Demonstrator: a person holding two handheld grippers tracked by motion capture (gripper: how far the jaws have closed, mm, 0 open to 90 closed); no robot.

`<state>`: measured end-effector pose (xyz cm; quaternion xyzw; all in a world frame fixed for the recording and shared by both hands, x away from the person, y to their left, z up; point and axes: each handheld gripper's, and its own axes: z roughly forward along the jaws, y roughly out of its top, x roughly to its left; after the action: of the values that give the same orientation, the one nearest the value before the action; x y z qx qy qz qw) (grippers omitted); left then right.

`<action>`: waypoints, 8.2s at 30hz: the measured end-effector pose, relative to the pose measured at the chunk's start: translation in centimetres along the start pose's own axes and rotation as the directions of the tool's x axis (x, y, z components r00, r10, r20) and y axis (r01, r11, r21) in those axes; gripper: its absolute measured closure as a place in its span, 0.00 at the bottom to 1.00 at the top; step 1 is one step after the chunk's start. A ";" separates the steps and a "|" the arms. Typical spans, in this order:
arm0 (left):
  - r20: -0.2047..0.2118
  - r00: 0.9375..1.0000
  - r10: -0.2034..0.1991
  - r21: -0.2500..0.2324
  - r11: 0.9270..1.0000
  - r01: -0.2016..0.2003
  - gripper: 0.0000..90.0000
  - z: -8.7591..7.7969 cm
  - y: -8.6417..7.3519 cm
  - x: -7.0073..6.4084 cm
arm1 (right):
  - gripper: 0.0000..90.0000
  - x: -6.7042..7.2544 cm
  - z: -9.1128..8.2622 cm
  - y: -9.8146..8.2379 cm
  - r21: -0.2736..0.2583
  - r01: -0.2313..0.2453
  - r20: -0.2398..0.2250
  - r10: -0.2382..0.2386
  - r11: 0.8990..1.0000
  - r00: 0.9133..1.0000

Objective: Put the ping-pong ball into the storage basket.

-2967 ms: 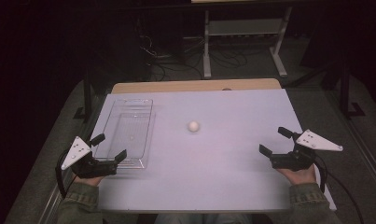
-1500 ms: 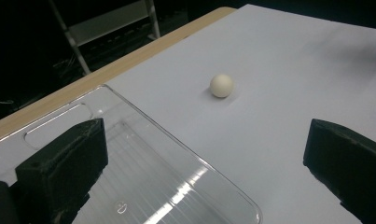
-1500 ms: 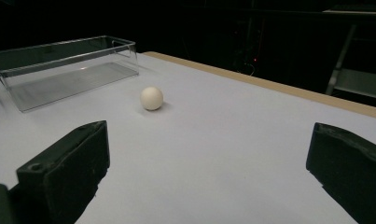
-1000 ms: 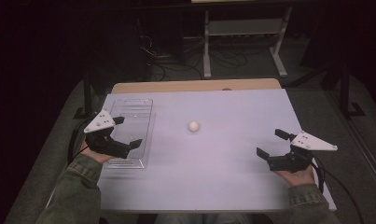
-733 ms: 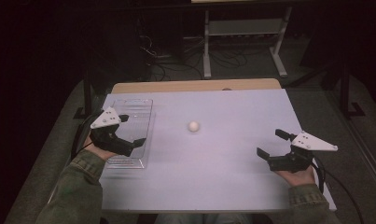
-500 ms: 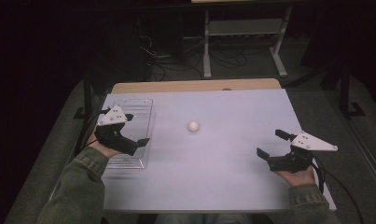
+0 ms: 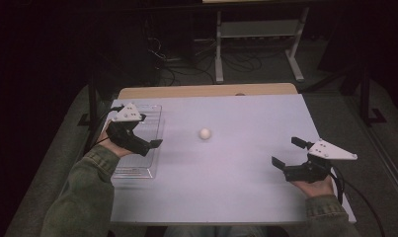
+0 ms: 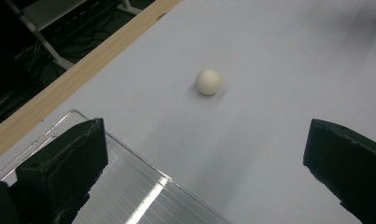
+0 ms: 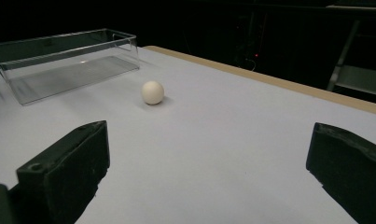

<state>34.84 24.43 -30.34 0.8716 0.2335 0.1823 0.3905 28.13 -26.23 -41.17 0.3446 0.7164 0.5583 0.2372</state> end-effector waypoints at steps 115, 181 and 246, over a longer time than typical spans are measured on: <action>0.392 0.905 0.167 0.334 0.890 -0.309 0.00 12.7 9.1 2.7 | 0.00 0.1 -1.2 -0.4 0.009 -0.015 0.020 0.015 1.000 1.000; 0.445 0.884 0.143 0.386 0.860 -0.334 0.01 19.7 7.3 2.1 | 0.00 0.4 -0.7 -0.3 0.036 0.010 0.001 -0.010 0.999 1.000; 0.453 0.880 0.146 0.411 0.841 -0.351 0.36 23.6 5.9 1.9 | 0.00 0.9 -0.3 -0.4 0.063 0.026 -0.025 -0.025 0.998 0.999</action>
<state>49.75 7.96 -40.39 0.9824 0.0678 -0.0151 0.1733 27.20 -25.79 -41.42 0.3359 0.7408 0.5366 0.2246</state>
